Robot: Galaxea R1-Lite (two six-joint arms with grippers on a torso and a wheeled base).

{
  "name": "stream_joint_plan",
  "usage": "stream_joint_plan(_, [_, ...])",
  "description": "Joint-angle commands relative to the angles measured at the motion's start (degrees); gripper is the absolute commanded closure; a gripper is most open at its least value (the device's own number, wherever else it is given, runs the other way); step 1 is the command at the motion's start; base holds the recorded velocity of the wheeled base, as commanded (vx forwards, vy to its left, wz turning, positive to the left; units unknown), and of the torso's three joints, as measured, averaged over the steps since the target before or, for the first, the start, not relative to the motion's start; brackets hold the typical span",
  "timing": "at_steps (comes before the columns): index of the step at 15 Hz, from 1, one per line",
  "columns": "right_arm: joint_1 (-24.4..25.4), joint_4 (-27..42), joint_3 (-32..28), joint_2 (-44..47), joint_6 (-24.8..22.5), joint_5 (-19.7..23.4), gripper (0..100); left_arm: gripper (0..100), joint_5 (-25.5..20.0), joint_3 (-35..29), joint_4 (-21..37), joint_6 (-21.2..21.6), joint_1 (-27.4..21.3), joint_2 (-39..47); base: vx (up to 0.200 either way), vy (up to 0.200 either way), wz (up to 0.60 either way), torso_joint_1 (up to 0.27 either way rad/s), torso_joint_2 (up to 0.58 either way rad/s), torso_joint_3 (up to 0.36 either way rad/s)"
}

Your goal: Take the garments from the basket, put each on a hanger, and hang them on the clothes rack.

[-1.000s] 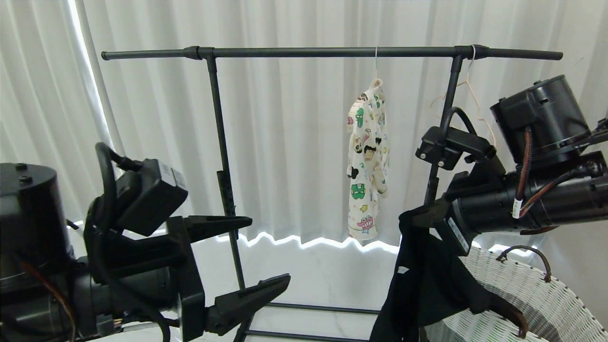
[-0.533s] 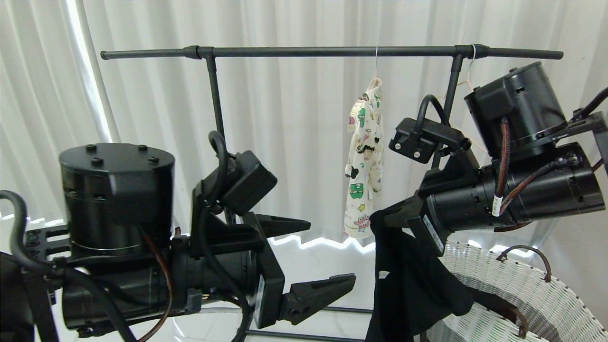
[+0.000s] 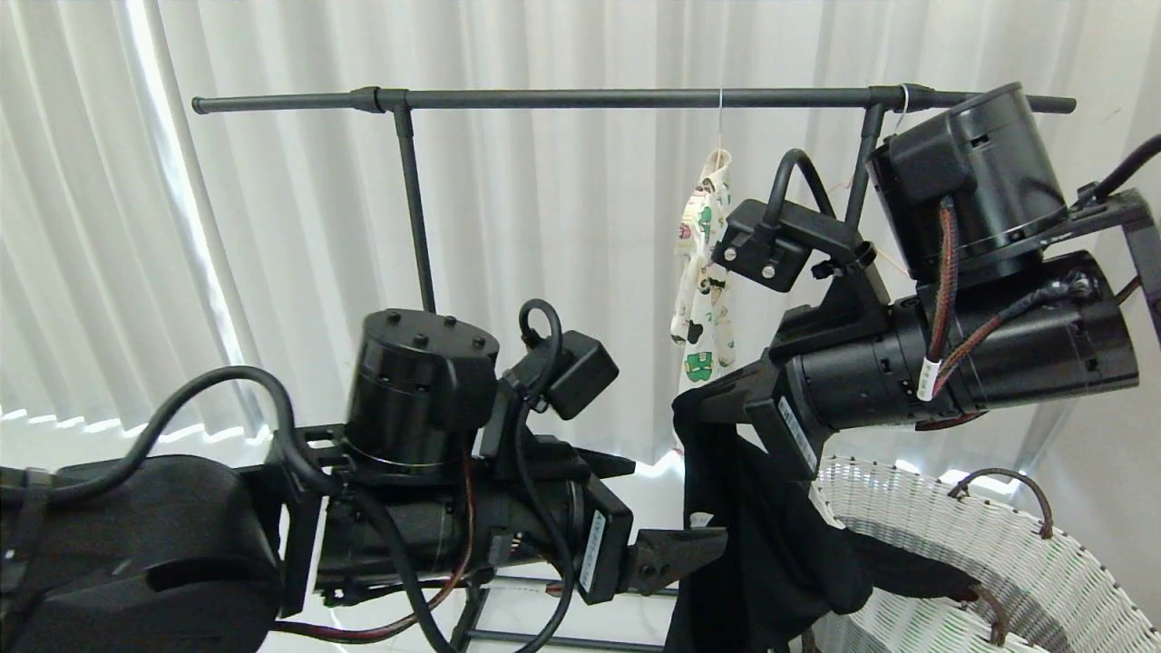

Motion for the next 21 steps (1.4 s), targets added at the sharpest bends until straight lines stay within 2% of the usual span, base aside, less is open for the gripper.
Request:
stream_joint_plan(1, [0.2,0.0,-0.2,0.2,0.0,0.0,100,0,1.7,-0.3,-0.1,-0.4,0.4,4.3,0.0,0.0,0.0,0.0,0.0,0.0])
stream_joint_plan(3, [0.2,0.0,-0.3,-0.2,0.1,-0.1,100,0,10.7,0.9,0.0,-0.1,0.4,7.2,0.0,0.0,0.0,0.0,0.0,0.0])
stream_joint_plan(4, [0.3,0.0,-0.3,-0.4,0.1,-0.1,100,0,12.7,1.5,-0.1,-0.1,0.3,8.3,0.0,0.0,0.0,0.0,0.0,0.0])
stream_joint_plan(9, [0.6,0.1,-0.5,-1.4,0.0,-0.1,100,0,13.0,9.1,-1.0,-0.1,0.4,6.6,0.0,0.0,0.0,0.0,0.0,0.0])
stream_joint_plan(13, [0.9,0.2,-0.6,-1.6,0.0,-0.1,100,0,12.9,9.4,-3.5,-0.1,0.2,6.0,0.0,0.0,0.0,0.0,0.0,0.0])
stream_joint_plan(14, [1.2,0.2,-0.6,-1.9,0.0,-0.1,100,100,12.9,9.3,-3.9,-0.1,0.1,6.2,0.0,0.0,0.0,0.0,0.0,0.0])
stream_joint_plan(18, [2.1,0.4,-0.6,-2.8,0.0,-0.2,100,100,13.4,9.9,-4.3,-0.1,-0.1,6.4,0.0,0.0,0.0,0.0,0.0,0.0])
stream_joint_plan(21, [1.5,0.5,0.1,-3.5,0.1,-0.4,100,100,18.2,12.8,-6.6,-0.1,0.0,5.8,0.0,0.0,0.0,0.0,0.0,0.0])
